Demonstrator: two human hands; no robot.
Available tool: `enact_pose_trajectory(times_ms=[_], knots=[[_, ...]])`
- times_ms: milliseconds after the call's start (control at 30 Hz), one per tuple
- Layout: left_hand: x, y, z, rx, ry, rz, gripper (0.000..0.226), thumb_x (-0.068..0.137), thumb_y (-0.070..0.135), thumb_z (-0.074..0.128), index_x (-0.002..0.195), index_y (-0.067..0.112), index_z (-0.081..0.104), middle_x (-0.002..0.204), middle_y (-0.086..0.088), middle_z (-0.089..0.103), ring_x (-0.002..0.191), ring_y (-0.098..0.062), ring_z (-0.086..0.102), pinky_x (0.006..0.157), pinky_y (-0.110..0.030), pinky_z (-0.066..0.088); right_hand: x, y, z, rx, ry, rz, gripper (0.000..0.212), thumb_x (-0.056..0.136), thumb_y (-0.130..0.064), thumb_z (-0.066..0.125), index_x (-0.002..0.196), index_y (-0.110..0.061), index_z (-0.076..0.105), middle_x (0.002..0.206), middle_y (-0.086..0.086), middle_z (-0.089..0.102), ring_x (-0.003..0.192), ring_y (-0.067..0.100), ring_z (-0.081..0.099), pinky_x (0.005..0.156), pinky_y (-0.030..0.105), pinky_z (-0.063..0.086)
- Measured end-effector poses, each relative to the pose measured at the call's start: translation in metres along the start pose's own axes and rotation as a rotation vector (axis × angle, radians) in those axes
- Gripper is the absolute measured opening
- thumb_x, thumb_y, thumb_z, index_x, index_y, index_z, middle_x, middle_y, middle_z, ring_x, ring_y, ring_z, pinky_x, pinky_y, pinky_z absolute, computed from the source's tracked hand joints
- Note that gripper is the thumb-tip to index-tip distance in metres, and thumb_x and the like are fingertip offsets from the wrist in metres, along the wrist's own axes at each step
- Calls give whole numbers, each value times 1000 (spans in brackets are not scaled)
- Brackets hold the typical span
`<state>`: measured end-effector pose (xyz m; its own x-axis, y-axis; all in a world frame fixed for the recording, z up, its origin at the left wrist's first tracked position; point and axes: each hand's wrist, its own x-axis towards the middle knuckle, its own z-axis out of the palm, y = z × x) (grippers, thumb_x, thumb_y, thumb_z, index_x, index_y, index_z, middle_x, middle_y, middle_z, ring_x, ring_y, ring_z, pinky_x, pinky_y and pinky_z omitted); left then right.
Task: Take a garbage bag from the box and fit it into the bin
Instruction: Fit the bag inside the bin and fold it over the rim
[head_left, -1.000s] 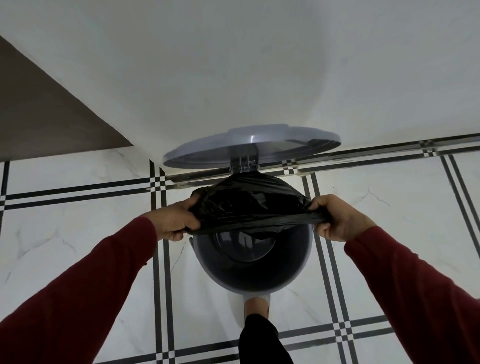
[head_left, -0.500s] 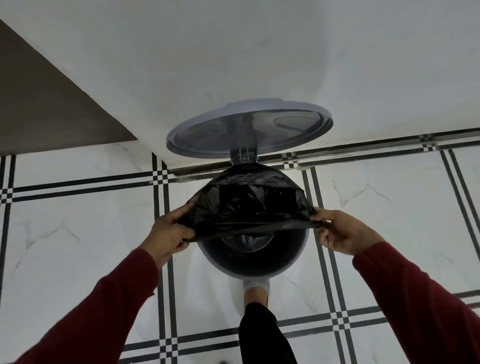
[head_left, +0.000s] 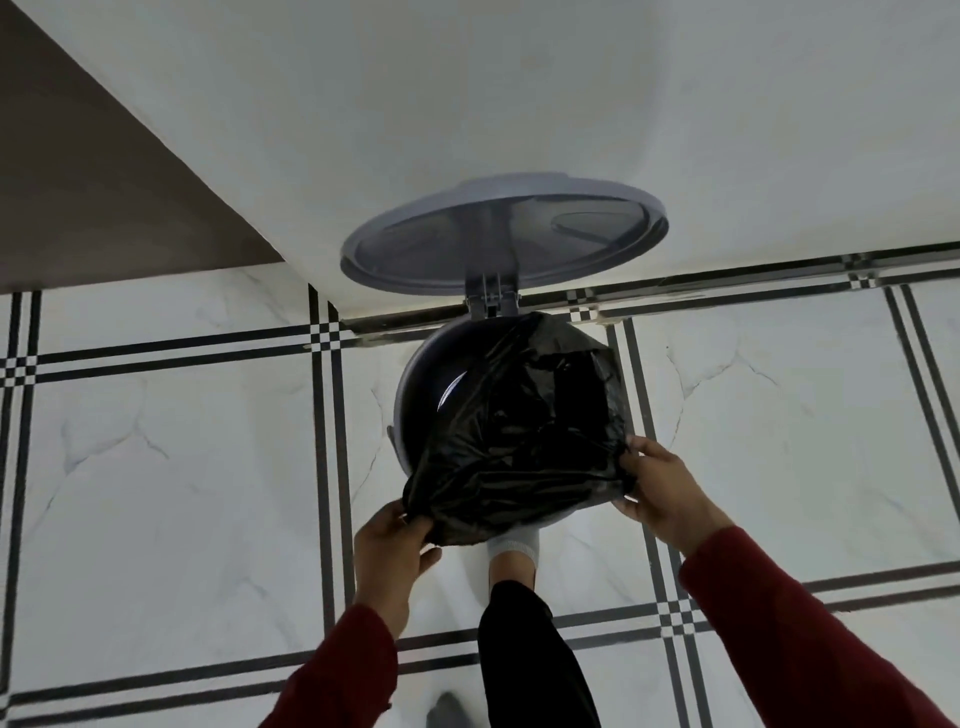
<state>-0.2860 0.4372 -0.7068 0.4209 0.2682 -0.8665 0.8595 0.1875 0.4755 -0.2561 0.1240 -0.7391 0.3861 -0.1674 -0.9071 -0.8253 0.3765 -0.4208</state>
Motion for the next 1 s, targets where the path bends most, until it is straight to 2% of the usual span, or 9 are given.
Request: enact_pose_trajectory(times_ms=[67,200,367,467,600,700,800,900,1000], knots=[[1,-6,-1,25,-61,-91,18,95,11,69,111,18,73,94,-7,82,85,-18,79,66,-30,59,0,7,0,64,-49,-14,38,93,-1,54,81,-29,77,83,1,76,65,12,71,58,27,58],[7,-10,-6,233,-25,-125,10,98,26,69,106,24,74,84,0,79,69,-14,73,56,-26,51,-2,13,-6,61,-122,3,41,91,3,48,101,-22,79,89,1,77,69,12,72,60,25,57],[20,-1,-16,314,3,-111,11,98,18,69,103,11,75,60,-1,67,47,-9,58,44,-20,44,-1,15,-12,-235,8,-111,27,90,11,60,99,-11,74,82,3,74,70,14,67,65,23,55],[26,12,-16,143,-8,-185,11,99,11,64,101,8,74,59,0,67,45,-6,57,41,-18,45,3,9,-15,-334,164,-171,16,89,4,67,85,-10,73,76,6,64,68,17,57,65,29,49],[33,43,-12,-243,18,-182,13,97,7,59,92,11,71,63,-4,62,44,-7,55,39,-17,43,6,-22,-6,-85,225,-174,20,84,3,56,76,-14,61,64,3,51,50,12,46,43,22,40],[36,69,-7,-435,-7,-159,15,93,5,60,84,12,69,73,-8,68,51,-12,62,44,-20,50,9,-46,7,-15,181,-173,19,86,5,51,82,-11,60,64,2,55,46,9,51,44,19,46],[35,86,3,-408,-23,-153,16,95,5,60,88,12,72,70,-8,75,57,-15,70,53,-23,59,7,-62,19,-136,131,-149,16,83,1,51,88,-10,62,67,3,59,51,12,56,49,21,53],[37,97,8,-401,-21,-118,23,98,1,53,98,14,72,71,-6,78,63,-15,75,58,-24,61,6,-76,25,-158,154,-144,14,73,-6,54,81,-9,64,68,5,57,49,12,52,43,21,46],[39,105,9,-394,-145,-18,40,97,-11,47,118,15,70,97,-5,81,91,-15,78,70,-23,62,9,-89,28,-155,94,-158,12,73,-12,63,83,-9,69,77,3,60,57,11,56,49,20,49]])
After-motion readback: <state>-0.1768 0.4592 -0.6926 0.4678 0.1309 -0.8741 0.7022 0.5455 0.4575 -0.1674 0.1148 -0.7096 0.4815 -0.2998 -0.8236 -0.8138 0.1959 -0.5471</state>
